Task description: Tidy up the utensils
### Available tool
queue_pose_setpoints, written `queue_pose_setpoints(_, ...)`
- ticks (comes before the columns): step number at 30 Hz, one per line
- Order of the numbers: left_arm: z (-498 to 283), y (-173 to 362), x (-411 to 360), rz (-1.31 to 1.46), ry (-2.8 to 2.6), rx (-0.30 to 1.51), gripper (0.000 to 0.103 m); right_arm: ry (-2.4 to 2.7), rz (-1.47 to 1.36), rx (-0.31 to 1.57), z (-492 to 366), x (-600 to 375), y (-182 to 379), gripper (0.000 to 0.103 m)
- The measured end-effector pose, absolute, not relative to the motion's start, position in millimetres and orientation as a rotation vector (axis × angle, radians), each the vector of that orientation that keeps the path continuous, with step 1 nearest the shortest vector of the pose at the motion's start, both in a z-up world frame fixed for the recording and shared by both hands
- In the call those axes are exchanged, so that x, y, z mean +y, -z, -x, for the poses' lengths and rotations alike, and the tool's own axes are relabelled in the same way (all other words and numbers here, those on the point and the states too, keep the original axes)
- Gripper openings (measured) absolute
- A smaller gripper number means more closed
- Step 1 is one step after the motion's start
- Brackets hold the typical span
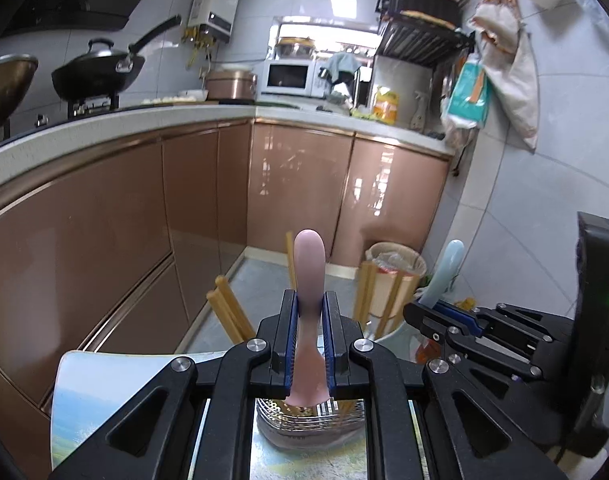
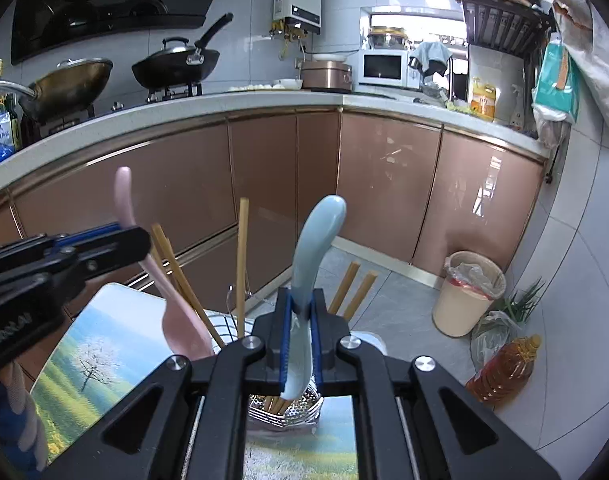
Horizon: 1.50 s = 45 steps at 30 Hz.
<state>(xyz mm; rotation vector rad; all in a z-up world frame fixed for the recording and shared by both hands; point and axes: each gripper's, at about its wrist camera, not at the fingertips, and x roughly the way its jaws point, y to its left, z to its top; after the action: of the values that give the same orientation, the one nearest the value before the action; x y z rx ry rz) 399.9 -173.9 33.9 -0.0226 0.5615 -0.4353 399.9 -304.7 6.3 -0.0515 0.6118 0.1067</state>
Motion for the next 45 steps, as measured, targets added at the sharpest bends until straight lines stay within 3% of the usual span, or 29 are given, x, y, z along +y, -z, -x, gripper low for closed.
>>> queue_pose_setpoints(8,-409,2,-178,0.016,0.416,0.626,0.011,-0.107,0.022,0.679,-411,-310,38,0.008)
queue_pose_setpoints(17,-407,8,-169,0.043,0.4,0.65,0.012,-0.105,0.019,0.698,-406,-306,44,0.012)
queue_pose_setpoints(21,-401,2,-162,0.041,0.387,0.637,0.022,-0.106,0.017,0.694,-402,-302,39,0.022)
queue_pose_setpoints(32,-353,-35,-128,0.052,0.334,0.545,0.045,-0.093,0.017,0.621,-370,-291,-3,0.033)
queue_pose_setpoints(34,-338,-41,-119,0.046,0.313,0.525,0.054,-0.095,0.02,0.596,-356,-285,-14,0.038)
queue_pose_setpoints(36,-323,-46,-110,0.04,0.296,0.503,0.058,-0.096,0.02,0.571,-341,-278,-22,0.045)
queue_pose_setpoints(45,-241,-51,-61,0.031,0.143,0.434,0.085,-0.133,0.04,0.523,-248,-233,-29,0.059)
